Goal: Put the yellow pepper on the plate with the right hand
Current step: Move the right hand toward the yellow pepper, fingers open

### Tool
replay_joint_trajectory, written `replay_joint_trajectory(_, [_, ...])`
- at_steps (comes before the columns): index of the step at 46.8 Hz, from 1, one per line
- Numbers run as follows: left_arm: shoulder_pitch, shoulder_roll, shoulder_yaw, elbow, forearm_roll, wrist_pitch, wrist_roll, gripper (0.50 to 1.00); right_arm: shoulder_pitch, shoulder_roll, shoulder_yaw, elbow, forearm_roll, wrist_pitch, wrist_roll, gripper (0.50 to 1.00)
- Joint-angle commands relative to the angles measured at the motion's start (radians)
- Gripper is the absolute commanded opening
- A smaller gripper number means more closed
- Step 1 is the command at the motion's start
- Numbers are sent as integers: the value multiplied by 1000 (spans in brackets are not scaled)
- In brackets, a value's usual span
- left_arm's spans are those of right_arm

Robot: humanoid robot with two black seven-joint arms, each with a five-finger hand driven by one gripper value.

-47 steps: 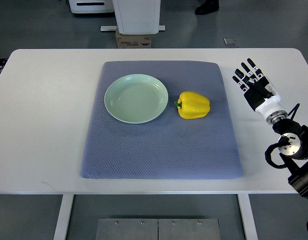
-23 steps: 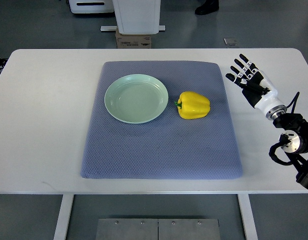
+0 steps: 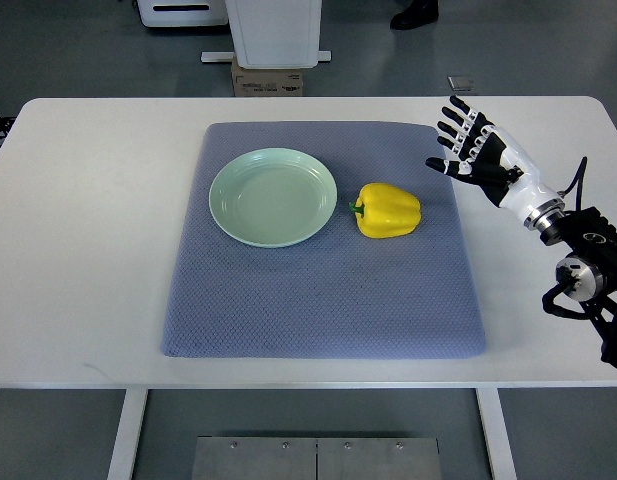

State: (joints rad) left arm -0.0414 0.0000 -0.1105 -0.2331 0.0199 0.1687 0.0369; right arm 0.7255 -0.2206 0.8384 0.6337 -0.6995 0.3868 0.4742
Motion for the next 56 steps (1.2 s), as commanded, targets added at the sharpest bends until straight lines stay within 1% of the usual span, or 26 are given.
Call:
replay_joint_trajectory(1, [0, 0, 0, 0, 0, 0, 0, 1000, 8, -12, -1, 7, -44, 1, 8, 1000])
replay_joint_trajectory(11, [0, 0, 0, 0, 0, 0, 0, 1000, 25, -77, -82, 104, -104, 0, 8, 998])
replay_joint_trajectory(18, [0, 0, 0, 0, 0, 0, 0, 1000, 55, -114, -169, 142, -120, -2, 8, 995])
replay_joint_trajectory(25, [0, 0, 0, 0, 0, 0, 0, 1000, 110, -131, -258, 143, -155, -6, 8, 995])
replay_joint_trajectory(33, [0, 0, 0, 0, 0, 0, 0, 1000, 195, -163, -407, 143, -152, -11, 9, 989])
replay_joint_trajectory(43, [0, 0, 0, 0, 0, 0, 0, 1000, 226, -174, -476, 146, -143, -9, 12, 987])
replay_joint_trajectory(49, [0, 0, 0, 0, 0, 0, 0, 1000, 233, -171, -513, 147, -144, -11, 18, 954])
replay_joint_trajectory(54, [0, 0, 0, 0, 0, 0, 0, 1000, 272, -169, -588, 144, -150, -14, 18, 945])
replay_joint_trajectory(56, [0, 0, 0, 0, 0, 0, 0, 1000, 281, -167, -611, 144, -150, -26, 18, 945])
